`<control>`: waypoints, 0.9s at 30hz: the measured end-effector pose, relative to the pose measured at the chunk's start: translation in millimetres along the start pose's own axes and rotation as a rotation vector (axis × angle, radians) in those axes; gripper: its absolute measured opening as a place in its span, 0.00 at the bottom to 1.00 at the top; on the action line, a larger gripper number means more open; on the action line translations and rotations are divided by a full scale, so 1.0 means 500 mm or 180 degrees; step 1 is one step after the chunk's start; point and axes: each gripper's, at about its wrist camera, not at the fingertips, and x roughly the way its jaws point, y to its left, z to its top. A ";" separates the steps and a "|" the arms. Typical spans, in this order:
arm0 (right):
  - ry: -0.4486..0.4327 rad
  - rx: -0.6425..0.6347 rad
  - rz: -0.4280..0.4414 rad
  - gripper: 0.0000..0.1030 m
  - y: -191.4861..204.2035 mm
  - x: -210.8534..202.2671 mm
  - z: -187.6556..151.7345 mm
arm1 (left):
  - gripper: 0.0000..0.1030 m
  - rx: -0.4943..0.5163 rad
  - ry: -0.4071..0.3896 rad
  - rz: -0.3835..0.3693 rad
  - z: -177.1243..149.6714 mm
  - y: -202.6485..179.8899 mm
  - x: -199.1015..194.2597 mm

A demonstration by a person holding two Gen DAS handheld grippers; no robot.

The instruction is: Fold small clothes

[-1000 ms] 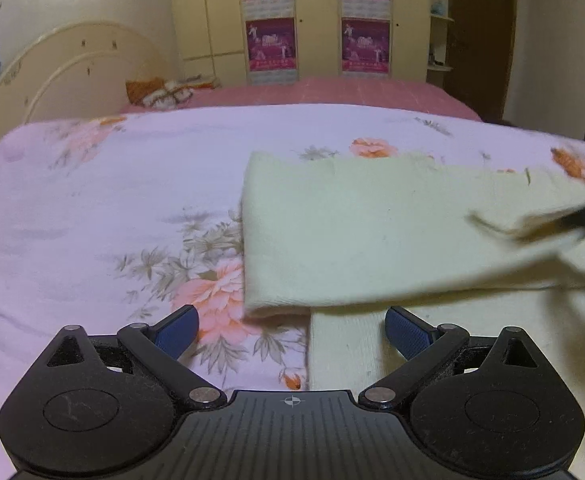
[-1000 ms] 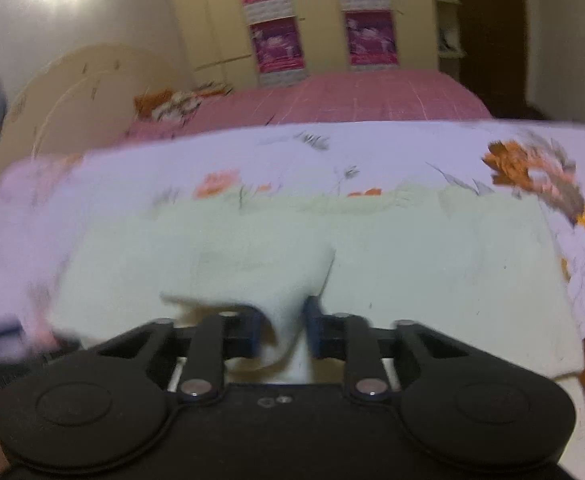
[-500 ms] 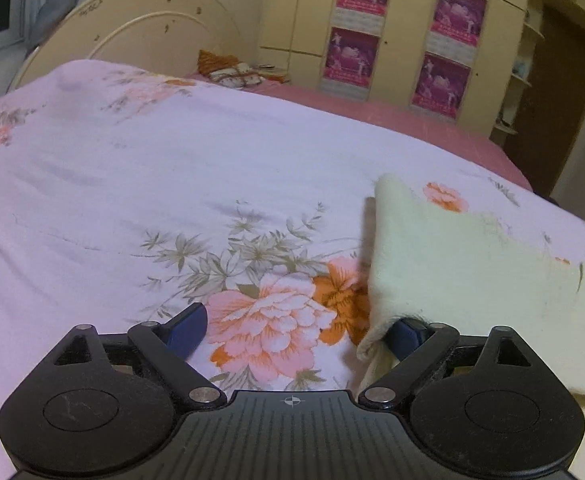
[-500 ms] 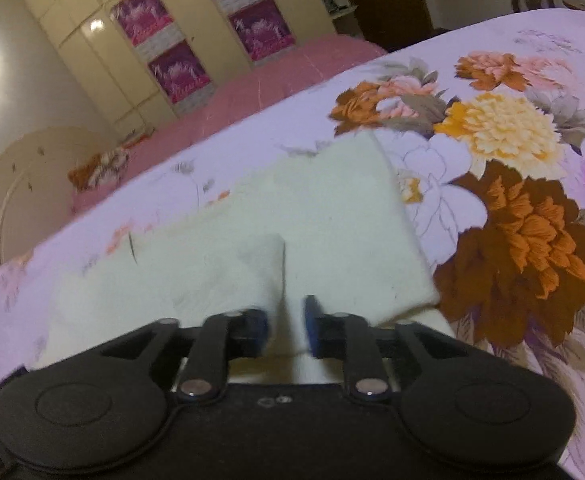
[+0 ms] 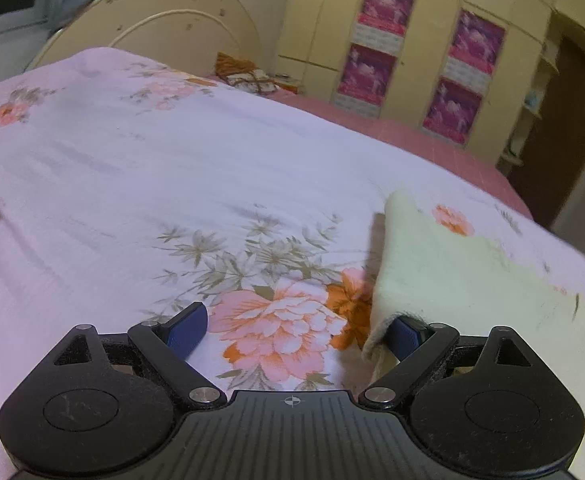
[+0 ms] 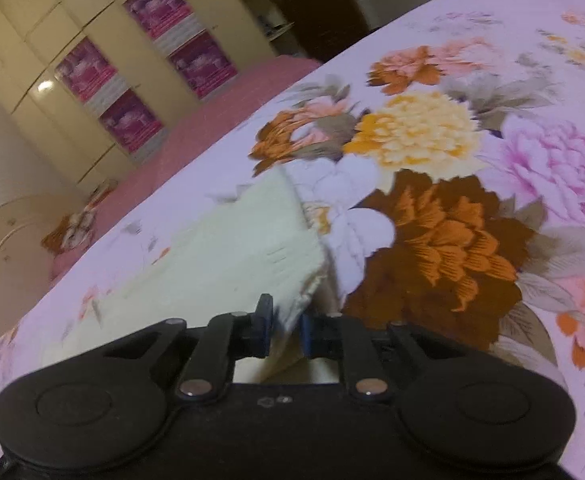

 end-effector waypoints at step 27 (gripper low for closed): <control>-0.0024 -0.1360 -0.0129 0.28 0.148 0.028 -0.031 | 0.89 0.0401 0.0594 -0.0449 0.114 -0.076 0.118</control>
